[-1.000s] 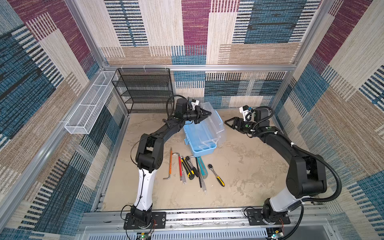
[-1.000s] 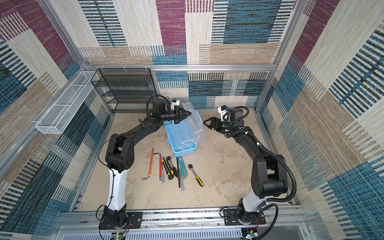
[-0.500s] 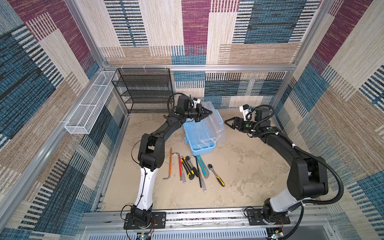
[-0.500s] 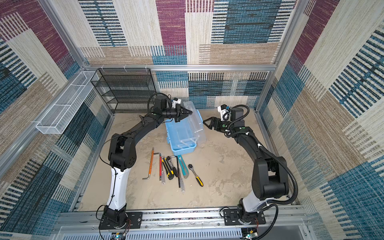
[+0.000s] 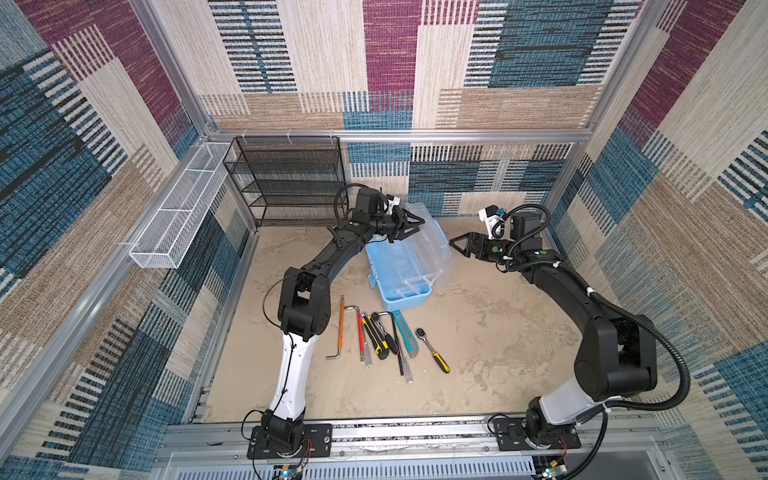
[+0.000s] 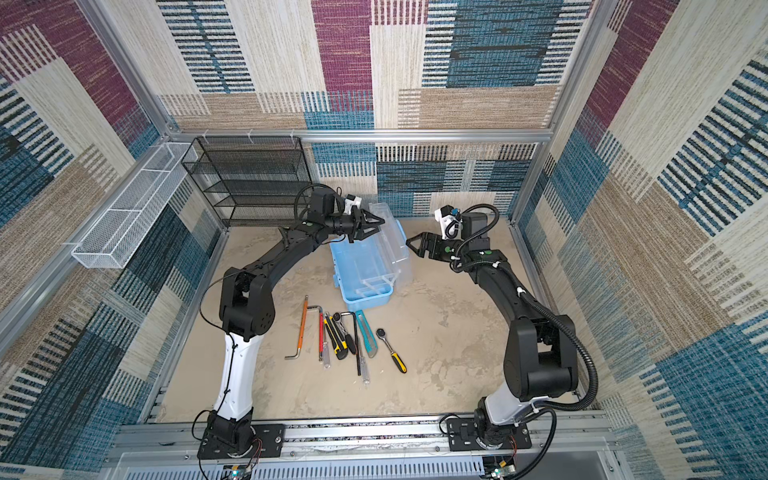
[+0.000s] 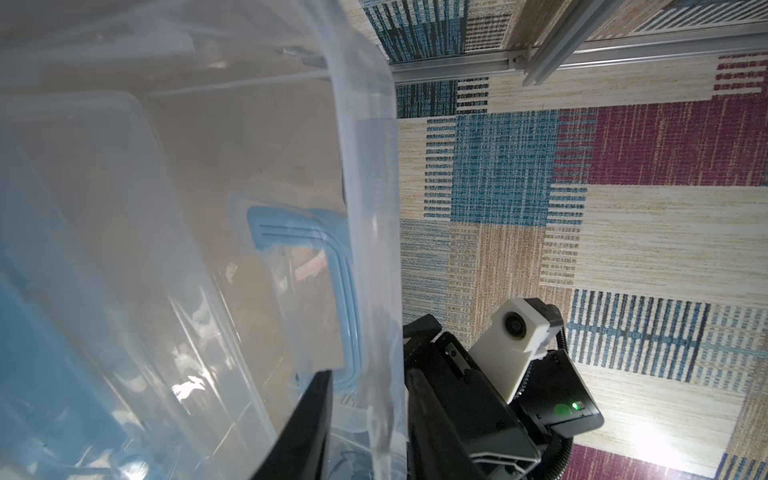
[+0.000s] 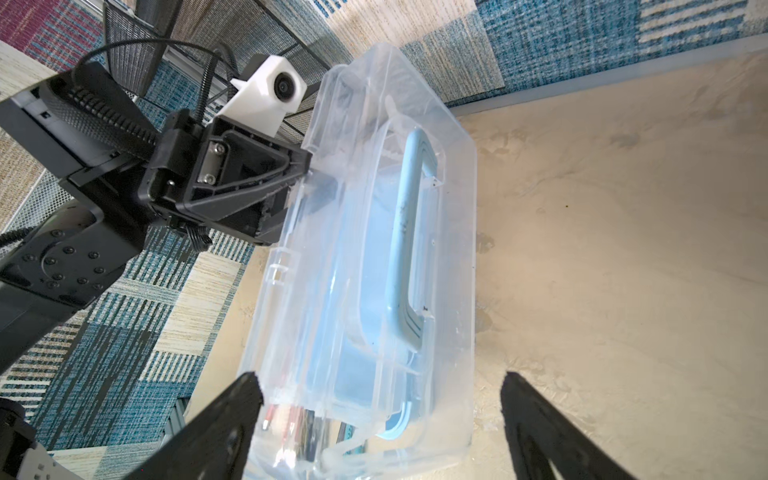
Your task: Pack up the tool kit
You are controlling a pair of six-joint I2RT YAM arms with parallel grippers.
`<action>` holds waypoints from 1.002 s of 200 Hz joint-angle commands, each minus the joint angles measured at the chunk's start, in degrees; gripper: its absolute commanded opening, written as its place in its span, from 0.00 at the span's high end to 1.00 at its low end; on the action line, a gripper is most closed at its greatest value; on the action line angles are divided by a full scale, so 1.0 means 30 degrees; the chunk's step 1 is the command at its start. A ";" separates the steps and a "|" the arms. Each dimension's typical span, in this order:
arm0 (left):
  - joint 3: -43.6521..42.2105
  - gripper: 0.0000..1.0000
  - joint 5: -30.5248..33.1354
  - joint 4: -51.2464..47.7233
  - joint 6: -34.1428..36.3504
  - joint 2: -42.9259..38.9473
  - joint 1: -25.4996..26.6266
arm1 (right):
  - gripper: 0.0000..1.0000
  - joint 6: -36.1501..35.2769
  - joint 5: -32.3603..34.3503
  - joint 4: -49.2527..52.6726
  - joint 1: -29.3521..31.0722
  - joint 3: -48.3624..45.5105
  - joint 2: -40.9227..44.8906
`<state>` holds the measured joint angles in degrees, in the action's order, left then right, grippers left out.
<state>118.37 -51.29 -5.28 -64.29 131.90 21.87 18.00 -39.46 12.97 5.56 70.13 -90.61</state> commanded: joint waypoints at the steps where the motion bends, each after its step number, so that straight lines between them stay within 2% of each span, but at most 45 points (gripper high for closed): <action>1: 0.0263 0.60 0.0236 -0.0444 0.0631 0.0090 0.0029 | 0.07 -0.0462 0.0392 0.0140 0.0021 0.0206 0.0118; 21: 0.0363 0.54 0.0224 -0.0503 0.0725 0.0069 0.0029 | 0.07 -0.0609 0.0423 0.0344 0.0037 0.0376 0.0059; 67: 0.0674 0.48 0.0128 -0.1037 0.1215 -0.0053 0.0013 | 0.06 -0.0785 0.1056 0.0704 0.0021 0.0669 -0.0015; 117: 0.1100 0.47 0.0021 -0.1352 0.1377 -0.0050 0.0027 | 0.06 -0.1144 0.1539 0.1117 0.0105 0.0770 0.0464; 200: 0.0769 0.47 -0.0125 -0.1582 0.1744 -0.0232 0.0002 | 0.05 -0.3252 0.5770 0.4242 0.3052 0.3734 -0.0274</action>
<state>120.90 -51.18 -10.52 -60.42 131.96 21.93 10.98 -28.08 21.89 12.80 78.94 -90.26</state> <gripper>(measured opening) 0.534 0.944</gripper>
